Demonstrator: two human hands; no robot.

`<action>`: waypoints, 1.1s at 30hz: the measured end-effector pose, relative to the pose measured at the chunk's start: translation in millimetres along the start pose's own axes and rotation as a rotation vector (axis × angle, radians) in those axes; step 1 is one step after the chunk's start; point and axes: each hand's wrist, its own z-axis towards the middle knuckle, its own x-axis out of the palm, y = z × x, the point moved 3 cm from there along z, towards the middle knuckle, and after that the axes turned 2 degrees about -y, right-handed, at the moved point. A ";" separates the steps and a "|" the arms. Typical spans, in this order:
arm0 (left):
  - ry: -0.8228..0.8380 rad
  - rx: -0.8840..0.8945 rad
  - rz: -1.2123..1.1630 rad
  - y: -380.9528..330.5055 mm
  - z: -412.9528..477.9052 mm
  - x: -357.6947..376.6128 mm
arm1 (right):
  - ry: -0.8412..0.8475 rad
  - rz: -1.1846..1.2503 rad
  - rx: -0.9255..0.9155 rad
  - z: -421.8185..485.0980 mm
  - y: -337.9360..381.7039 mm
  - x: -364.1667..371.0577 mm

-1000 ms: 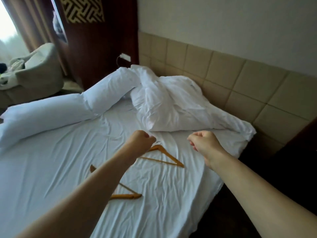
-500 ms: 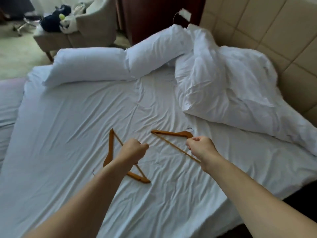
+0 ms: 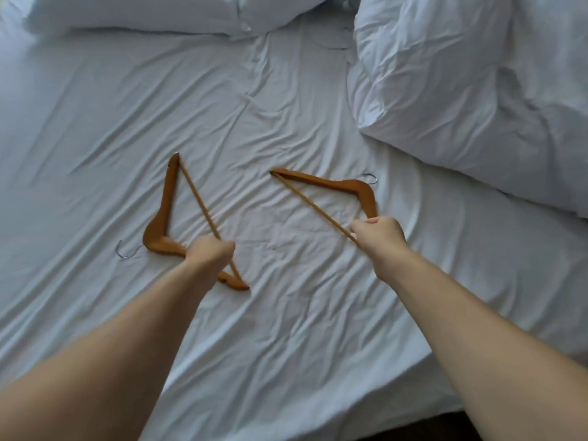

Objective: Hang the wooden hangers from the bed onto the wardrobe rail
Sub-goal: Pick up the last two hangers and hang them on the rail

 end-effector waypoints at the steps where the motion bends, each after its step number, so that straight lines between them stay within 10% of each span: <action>1: -0.013 -0.013 0.006 7.4 5.9 8.6 | -0.008 -0.026 -0.001 7.8 -8.4 3.1; 16: -0.267 -0.295 -0.270 101.4 143.9 67.2 | -0.255 -0.379 0.032 112.6 -82.3 32.8; 33: 0.025 -0.115 -0.894 32.3 64.2 78.7 | -0.293 -0.555 0.157 129.6 -102.6 51.8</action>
